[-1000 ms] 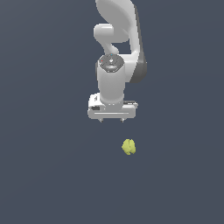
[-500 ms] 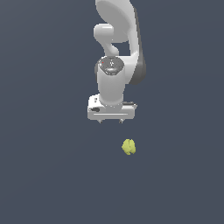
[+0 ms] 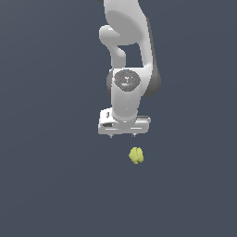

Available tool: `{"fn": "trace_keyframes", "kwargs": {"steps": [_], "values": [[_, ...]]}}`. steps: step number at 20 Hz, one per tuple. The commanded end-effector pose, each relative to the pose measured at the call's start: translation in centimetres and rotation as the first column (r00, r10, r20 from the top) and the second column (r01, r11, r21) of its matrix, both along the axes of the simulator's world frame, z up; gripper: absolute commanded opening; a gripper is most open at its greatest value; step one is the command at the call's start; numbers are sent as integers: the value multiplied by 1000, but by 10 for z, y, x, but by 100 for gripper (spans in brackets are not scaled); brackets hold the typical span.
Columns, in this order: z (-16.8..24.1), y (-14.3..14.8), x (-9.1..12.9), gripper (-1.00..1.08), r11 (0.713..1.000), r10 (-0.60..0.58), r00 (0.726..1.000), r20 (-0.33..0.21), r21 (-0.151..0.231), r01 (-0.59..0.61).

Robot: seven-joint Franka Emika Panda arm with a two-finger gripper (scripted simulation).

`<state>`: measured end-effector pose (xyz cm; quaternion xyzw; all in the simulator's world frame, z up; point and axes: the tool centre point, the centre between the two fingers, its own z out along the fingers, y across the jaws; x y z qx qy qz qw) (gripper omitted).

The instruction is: Pick up the object and move it to a goal position.

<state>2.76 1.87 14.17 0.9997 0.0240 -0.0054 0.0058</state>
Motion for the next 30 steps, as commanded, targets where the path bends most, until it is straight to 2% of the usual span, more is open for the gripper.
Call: {"fn": "trace_keyframes", "kwargs": {"steps": [1,7,13,23,30], "values": [[-8,11,10,100,1000,9,1000,2,1,-9],[-29,40,34,100,1000,30,1000,7,6,-30],[-44,58,47,100,999,42,999,10,10,-42],[-52,63,50,100,999,46,999,10,12,-46],[-86,64,49,100,999,46,999,10,12,-46]]}}
